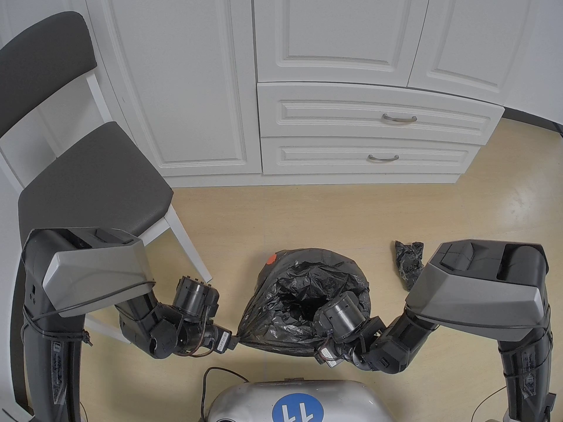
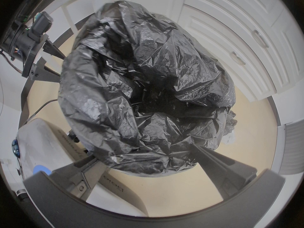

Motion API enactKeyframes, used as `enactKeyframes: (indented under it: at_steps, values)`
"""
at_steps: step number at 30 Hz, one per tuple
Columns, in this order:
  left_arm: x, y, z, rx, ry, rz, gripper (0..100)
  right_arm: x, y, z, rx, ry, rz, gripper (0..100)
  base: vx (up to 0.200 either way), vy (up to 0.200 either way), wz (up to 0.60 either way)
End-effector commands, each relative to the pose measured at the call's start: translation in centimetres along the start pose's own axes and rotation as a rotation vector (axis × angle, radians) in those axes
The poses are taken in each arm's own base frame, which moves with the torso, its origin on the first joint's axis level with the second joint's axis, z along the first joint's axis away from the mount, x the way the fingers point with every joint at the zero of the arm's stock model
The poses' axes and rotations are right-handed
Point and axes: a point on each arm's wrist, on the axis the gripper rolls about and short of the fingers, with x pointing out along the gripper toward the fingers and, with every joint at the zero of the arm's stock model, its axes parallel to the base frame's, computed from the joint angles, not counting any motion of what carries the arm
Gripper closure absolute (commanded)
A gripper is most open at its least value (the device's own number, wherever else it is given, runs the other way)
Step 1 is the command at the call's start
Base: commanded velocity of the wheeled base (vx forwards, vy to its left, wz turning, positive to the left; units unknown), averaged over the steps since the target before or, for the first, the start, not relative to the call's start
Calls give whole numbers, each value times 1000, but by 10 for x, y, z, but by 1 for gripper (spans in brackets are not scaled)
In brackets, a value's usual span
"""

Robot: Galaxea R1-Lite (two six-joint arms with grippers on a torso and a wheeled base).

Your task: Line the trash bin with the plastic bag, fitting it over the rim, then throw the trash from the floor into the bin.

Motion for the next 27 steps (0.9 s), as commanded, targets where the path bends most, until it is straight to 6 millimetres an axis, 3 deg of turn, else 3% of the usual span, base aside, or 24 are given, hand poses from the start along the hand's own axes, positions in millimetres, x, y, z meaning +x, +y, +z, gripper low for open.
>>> enactKeyframes:
  at_steps: [1, 8, 14, 21, 27]
  values:
    - [1, 7, 15, -24, -38, 14, 0, 4, -8, 11, 33, -28, -12, 0, 0, 0, 0]
    - [-5, 16, 28, -61, -86, 28, 0, 3, -12, 23, 60, -72, -15, 0, 0, 0, 0]
    - [-15, 17, 32, -70, -102, 27, 0, -1, -7, 20, 50, -67, -4, 0, 0, 0, 0]
    - [-45, 14, 23, -57, -107, 3, 0, -39, -14, 21, 46, -100, 19, 0, 0, 0, 0]
    - [-66, 15, 31, -60, -151, -5, 0, -66, -22, 27, 56, -145, 27, 0, 0, 0, 0]
